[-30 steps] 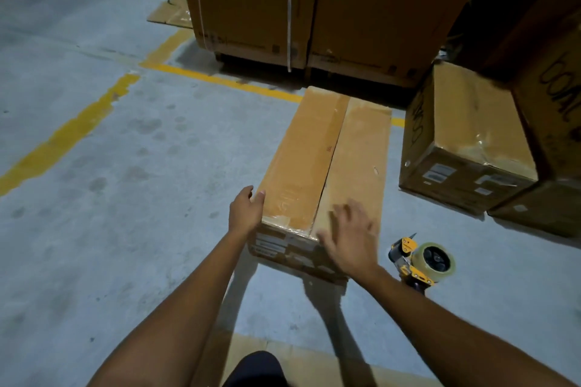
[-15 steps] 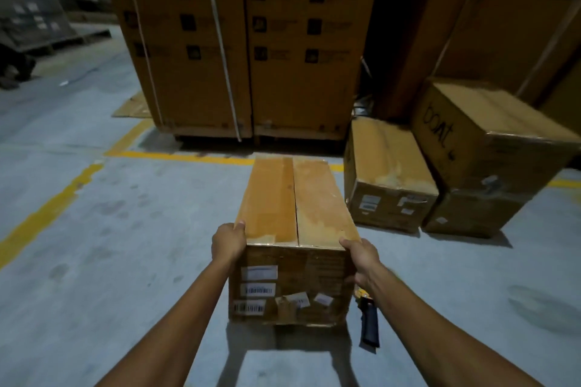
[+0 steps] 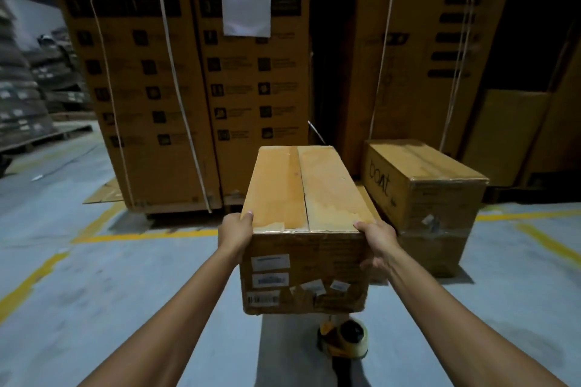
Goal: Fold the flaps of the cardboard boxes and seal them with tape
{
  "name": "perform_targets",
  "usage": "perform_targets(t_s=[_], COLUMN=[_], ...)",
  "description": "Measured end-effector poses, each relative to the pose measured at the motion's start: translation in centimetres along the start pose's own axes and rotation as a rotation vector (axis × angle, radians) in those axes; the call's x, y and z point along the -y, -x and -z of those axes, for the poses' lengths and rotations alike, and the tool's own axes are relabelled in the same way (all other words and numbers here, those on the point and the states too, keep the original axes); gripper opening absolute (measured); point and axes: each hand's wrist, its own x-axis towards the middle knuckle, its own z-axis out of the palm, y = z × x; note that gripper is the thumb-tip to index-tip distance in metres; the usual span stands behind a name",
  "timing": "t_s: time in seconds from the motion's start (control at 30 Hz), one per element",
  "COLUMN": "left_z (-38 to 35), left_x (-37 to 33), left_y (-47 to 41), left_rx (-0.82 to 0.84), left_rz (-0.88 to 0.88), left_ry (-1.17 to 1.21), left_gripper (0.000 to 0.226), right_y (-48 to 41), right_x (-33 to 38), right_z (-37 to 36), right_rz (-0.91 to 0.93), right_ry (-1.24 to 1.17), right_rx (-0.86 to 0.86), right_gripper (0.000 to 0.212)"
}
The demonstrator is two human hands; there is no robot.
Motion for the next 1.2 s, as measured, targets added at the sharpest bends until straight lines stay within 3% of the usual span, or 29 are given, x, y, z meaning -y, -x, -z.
perform_targets(t_s=[0.3,0.43,0.57,0.6,0.73,0.83,0.97,1.1,1.2], left_z=[-14.3,-21.1,-26.1,-27.3,-30.9,-32.9,-33.6,-31.3,-28.2], left_x=[-3.4,-2.0,-1.7,-1.7,-3.0,-3.0,-2.4,-4.4,-7.8], left_y=[-7.7,-12.2,-16.4,-17.6,-21.6,-22.3,-22.0,-21.8,-20.8], left_rx=[0.191,0.381,0.451,0.442,0.401,0.311,0.262,0.459,0.416], left_rz=[0.032,-0.003,-0.087,-0.122,-0.216,-0.346,-0.357,-0.261,-0.430], left_ry=[0.093,0.067,-0.011,-0.018,-0.117,-0.247,-0.227,-0.468,-0.521], left_gripper=[0.040,0.048,0.068,0.066,0.056,0.046,0.044,0.063,0.074], right_y=[-13.8,-21.8,-27.9,-29.2,-33.8,-36.5,-37.1,-35.4,-31.3], right_x=[2.4,1.2,-0.1,0.1,1.3,2.0,2.0,3.7,6.5], right_z=[5.3,6.6,5.6,5.1,2.7,1.7,1.6,3.0,2.0], right_rz=[0.047,0.058,0.106,0.158,0.360,0.281,0.242,0.166,0.314], right_ry=[0.025,0.148,0.284,0.339,0.780,0.986,1.106,1.179,1.170], right_rx=[-0.154,-0.164,-0.208,-0.253,-0.418,-0.435,-0.364,-0.161,-0.205], right_gripper=[0.011,0.009,0.075,0.074,0.037,0.041,0.050,0.063,0.073])
